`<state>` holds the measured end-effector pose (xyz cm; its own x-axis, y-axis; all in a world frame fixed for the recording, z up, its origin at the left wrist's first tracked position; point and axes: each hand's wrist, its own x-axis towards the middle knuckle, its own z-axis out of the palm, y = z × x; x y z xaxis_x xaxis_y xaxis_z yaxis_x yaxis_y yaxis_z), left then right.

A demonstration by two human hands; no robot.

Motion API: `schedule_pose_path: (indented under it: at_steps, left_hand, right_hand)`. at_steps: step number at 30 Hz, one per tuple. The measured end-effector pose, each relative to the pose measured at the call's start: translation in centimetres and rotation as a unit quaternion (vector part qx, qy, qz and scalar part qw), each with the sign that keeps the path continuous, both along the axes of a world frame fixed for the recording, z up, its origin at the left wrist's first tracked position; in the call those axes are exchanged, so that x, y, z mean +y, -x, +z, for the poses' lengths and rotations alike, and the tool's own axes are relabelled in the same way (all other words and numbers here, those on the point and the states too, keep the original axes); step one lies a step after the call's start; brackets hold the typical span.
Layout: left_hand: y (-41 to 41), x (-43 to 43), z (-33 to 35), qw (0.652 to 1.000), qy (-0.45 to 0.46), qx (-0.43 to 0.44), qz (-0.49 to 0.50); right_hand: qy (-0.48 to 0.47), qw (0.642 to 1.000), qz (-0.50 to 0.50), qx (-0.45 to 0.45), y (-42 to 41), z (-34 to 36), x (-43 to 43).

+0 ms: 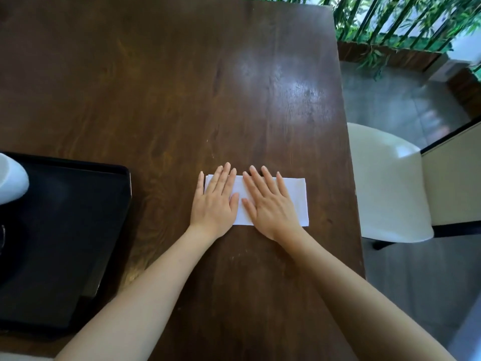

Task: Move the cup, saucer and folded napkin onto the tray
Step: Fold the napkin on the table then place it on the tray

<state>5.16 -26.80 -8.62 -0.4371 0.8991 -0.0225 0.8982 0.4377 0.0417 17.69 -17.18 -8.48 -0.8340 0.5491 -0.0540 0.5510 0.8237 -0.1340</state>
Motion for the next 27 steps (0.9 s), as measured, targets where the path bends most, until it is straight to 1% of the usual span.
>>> schedule_pose_path:
  at_steps: [4, 7, 10, 13, 15, 17, 18, 20, 22, 27]
  left_hand:
    - [0.0, 0.1, 0.1, 1.000, 0.005, -0.005, 0.007]
    - [0.1, 0.0, 0.0, 1.000, 0.007, -0.012, 0.008]
    - [0.0, 0.0, 0.1, 1.000, 0.007, -0.019, 0.007]
    - [0.2, 0.0, 0.1, 1.000, 0.024, -0.007, 0.003]
    - [0.0, 0.1, 0.3, 0.999, 0.034, 0.008, 0.024]
    - [-1.2, 1.2, 0.7, 0.998, 0.018, 0.011, 0.057]
    - [-2.4, 2.1, 0.9, 0.998, 0.002, 0.002, 0.055]
    - [-5.1, 3.9, 0.9, 1.000, -0.018, -0.024, 0.008]
    - [-6.2, 4.5, 0.6, 0.999, -0.015, -0.047, -0.019]
    - [-4.0, 2.4, -0.5, 1.000, -0.015, -0.026, -0.003]
  right_hand:
    - [-0.024, 0.999, -0.041, -0.017, -2.5, -0.1, 1.9]
    - [-0.020, 0.997, -0.069, -0.024, -4.3, -0.2, 3.1]
    - [-0.009, 0.997, -0.079, -0.021, -5.1, -0.3, 3.6]
    - [-0.009, 0.997, -0.080, -0.015, -5.0, -0.2, 3.5]
    - [-0.011, 0.997, -0.080, -0.017, -5.0, -0.2, 3.4]
    - [-0.012, 0.996, -0.082, -0.016, -5.0, -0.1, 3.4]
    - [-0.011, 0.997, -0.080, -0.015, -5.0, -0.1, 3.3]
    - [-0.007, 0.997, -0.075, -0.007, -5.1, -0.1, 3.3]
    - [-0.004, 0.997, -0.071, -0.004, -5.2, -0.1, 3.3]
    - [-0.004, 0.998, -0.063, -0.012, -5.3, -0.2, 3.6]
